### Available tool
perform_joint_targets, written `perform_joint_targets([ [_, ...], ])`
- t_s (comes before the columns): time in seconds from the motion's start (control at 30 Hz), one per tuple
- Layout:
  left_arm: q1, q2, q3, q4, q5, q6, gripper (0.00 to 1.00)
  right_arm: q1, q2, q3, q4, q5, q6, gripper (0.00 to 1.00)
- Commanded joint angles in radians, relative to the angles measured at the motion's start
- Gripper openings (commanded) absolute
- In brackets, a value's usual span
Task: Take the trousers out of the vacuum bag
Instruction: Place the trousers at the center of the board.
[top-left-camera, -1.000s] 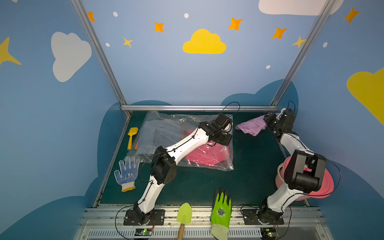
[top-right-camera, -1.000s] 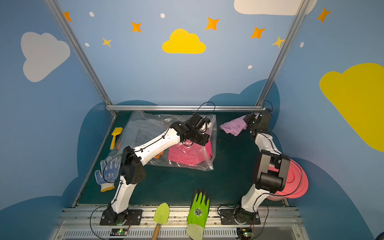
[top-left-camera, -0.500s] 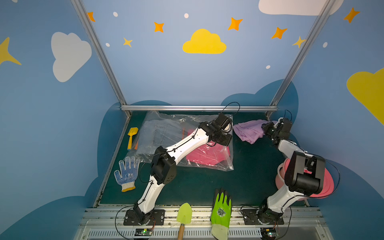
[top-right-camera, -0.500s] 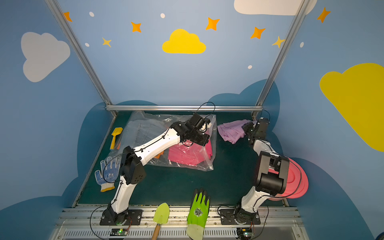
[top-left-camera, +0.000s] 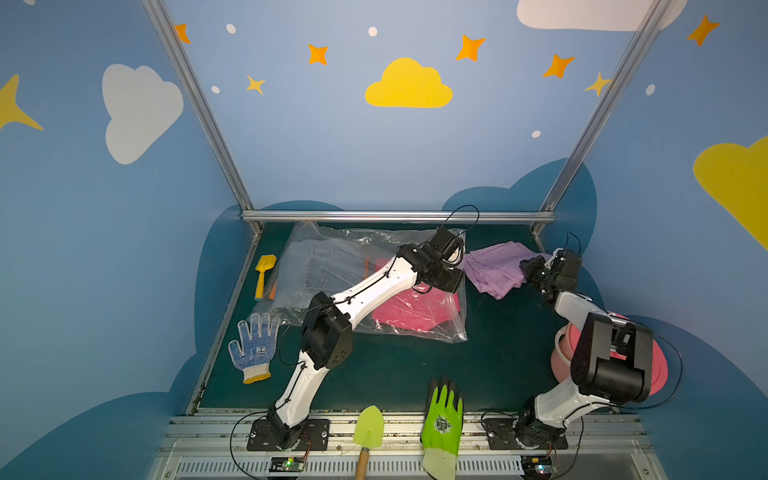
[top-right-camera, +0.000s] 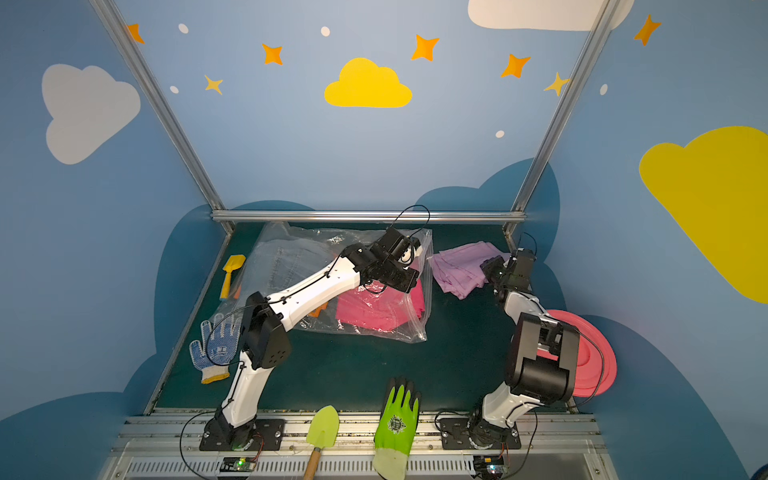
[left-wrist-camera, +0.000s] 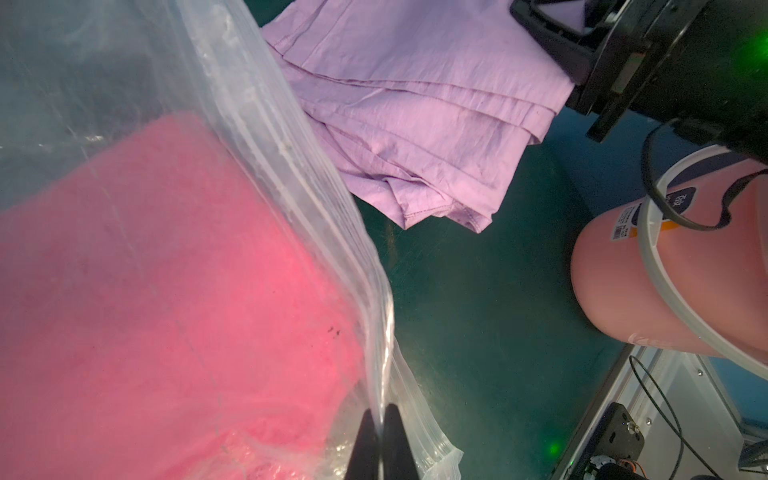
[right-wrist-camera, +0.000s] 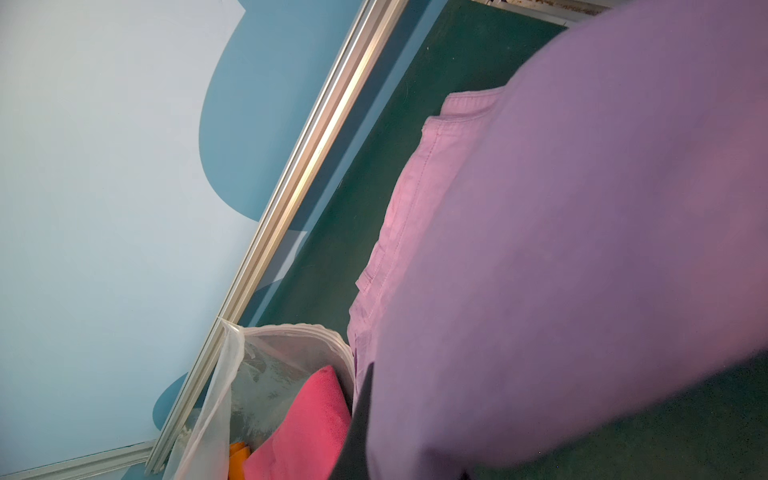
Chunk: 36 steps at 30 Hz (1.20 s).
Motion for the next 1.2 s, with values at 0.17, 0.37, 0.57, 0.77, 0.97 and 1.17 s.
perform_joint_targets([
  [0.17, 0.006, -0.048, -0.026, 0.0, 0.01, 0.01, 0.05, 0.005, -0.054, -0.054, -0.029, 0.015, -0.028, 0.0],
  [0.37, 0.006, -0.05, -0.032, 0.003, 0.013, 0.009, 0.05, 0.013, -0.052, -0.088, -0.028, 0.03, -0.025, 0.04],
  [0.57, 0.006, -0.052, -0.032, 0.0, 0.014, 0.011, 0.05, 0.016, -0.043, -0.118, -0.023, 0.038, -0.019, 0.05],
  [0.77, 0.006, -0.054, -0.032, -0.003, 0.009, 0.015, 0.05, 0.018, -0.012, -0.136, -0.016, 0.031, -0.011, 0.07],
  [0.97, 0.005, -0.05, -0.027, -0.006, 0.009, 0.015, 0.05, 0.017, 0.006, -0.153, -0.018, 0.034, -0.013, 0.16],
  [1.17, 0.006, -0.041, -0.012, -0.013, 0.008, 0.015, 0.05, 0.016, 0.02, -0.158, -0.021, 0.031, -0.016, 0.24],
])
